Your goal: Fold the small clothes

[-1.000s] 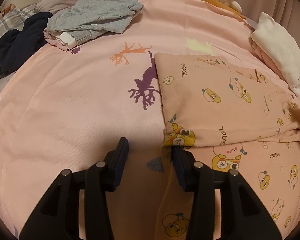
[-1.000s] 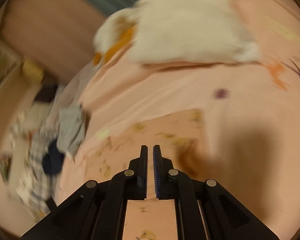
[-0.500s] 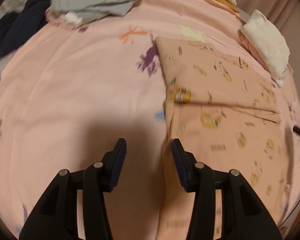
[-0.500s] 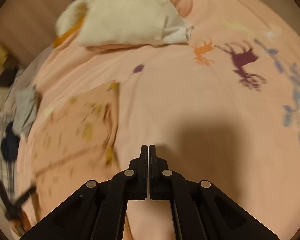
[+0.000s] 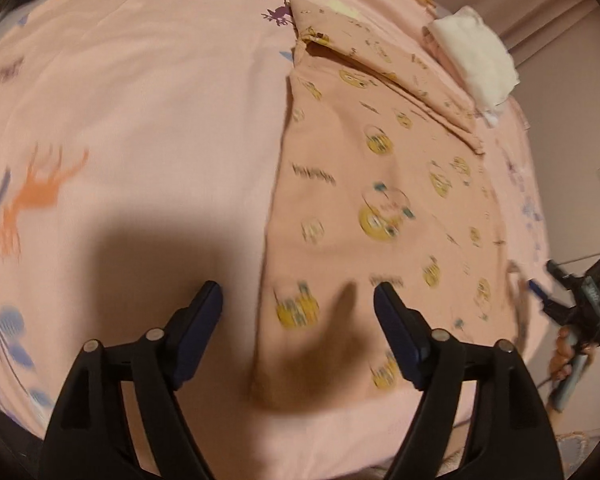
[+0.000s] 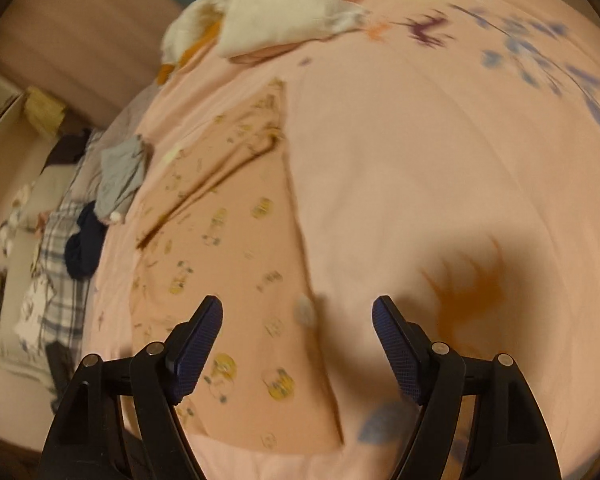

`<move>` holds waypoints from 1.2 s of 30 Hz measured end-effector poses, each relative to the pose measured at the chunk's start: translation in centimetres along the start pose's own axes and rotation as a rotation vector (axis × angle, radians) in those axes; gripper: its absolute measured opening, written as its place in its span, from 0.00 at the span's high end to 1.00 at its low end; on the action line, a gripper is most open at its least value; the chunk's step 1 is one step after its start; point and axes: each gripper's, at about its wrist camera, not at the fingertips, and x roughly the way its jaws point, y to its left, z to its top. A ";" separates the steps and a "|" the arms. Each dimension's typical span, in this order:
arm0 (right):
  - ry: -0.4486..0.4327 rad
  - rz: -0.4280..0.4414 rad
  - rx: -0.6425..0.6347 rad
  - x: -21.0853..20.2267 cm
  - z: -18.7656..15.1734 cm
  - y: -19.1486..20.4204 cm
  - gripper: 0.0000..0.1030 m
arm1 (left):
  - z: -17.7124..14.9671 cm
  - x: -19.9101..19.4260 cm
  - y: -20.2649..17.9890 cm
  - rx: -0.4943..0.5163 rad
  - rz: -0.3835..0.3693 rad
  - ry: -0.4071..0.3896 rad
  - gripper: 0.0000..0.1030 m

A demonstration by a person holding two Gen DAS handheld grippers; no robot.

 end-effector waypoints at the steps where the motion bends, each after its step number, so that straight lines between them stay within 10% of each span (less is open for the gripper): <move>1: 0.005 0.017 0.027 -0.1 -0.7 -0.6 0.25 | -0.4 -0.1 0.2 -0.022 -0.029 0.005 0.23; 8: 0.078 0.059 0.124 1.1 -4.7 -1.9 0.25 | -4.0 -0.8 1.0 -0.174 -0.236 0.051 0.23; 23: 0.089 0.142 0.152 2.6 -7.7 0.7 0.21 | -3.9 0.9 -2.9 -0.146 -0.214 -0.076 0.23; 29: 0.086 0.285 0.255 3.9 -7.3 -0.1 0.22 | -2.8 1.4 -3.3 -0.122 -0.148 -0.120 0.54; 36: 0.068 0.181 0.200 4.1 -7.4 0.3 0.79 | -2.7 1.5 -3.1 -0.056 -0.025 -0.162 0.93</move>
